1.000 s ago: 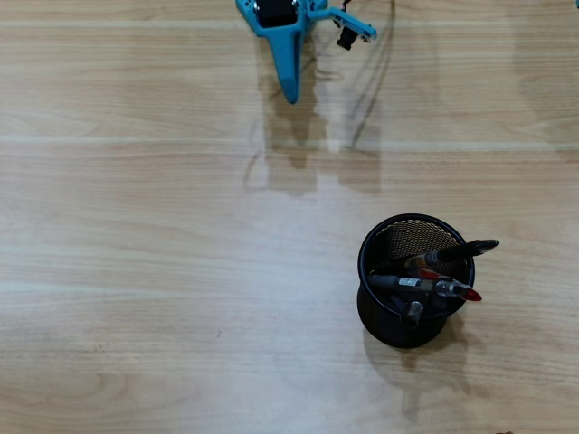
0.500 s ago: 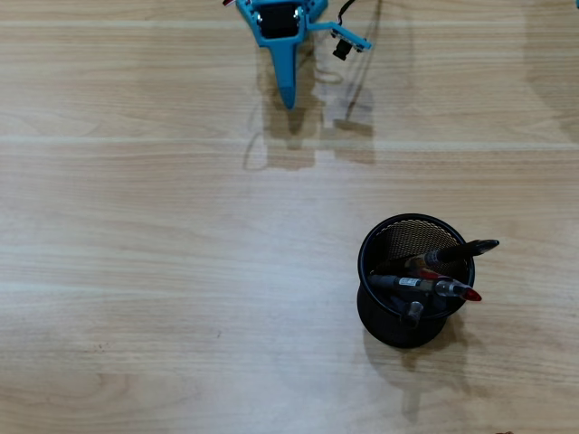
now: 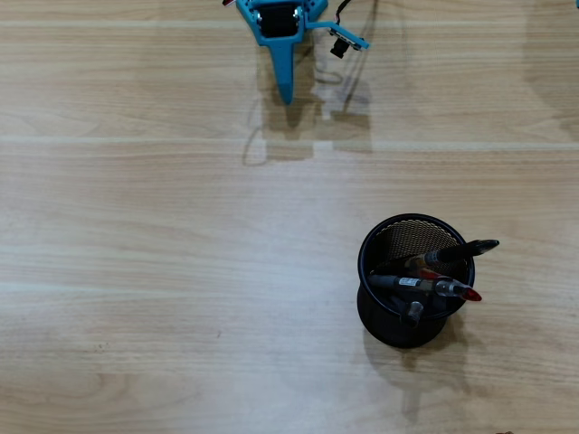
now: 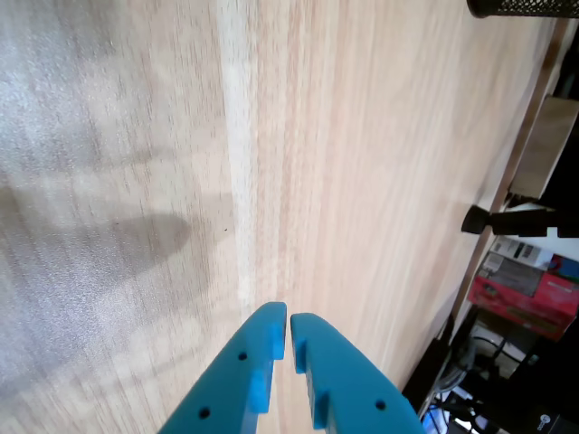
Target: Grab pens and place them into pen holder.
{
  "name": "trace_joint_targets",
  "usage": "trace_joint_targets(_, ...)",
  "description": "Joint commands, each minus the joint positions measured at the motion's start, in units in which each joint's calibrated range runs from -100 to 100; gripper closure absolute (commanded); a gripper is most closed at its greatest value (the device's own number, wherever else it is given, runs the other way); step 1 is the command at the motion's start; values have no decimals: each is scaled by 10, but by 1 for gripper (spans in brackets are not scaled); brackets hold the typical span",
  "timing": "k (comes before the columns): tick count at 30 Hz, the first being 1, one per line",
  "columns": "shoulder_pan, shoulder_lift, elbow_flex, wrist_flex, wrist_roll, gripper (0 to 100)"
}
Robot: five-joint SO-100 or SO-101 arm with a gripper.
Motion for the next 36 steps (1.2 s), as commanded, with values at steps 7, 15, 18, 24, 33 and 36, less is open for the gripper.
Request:
trace_joint_targets(7, 5, -7, 3, -6, 1, 97)
trace_joint_targets(15, 4, -7, 3, -6, -1, 98)
trace_joint_targets(18, 2, -7, 3, -6, 0, 98)
trace_joint_targets(24, -1, -7, 3, -6, 1, 98)
trace_joint_targets(33, -1, -7, 3, -6, 1, 98)
trace_joint_targets(36, -1, -7, 3, -6, 1, 98)
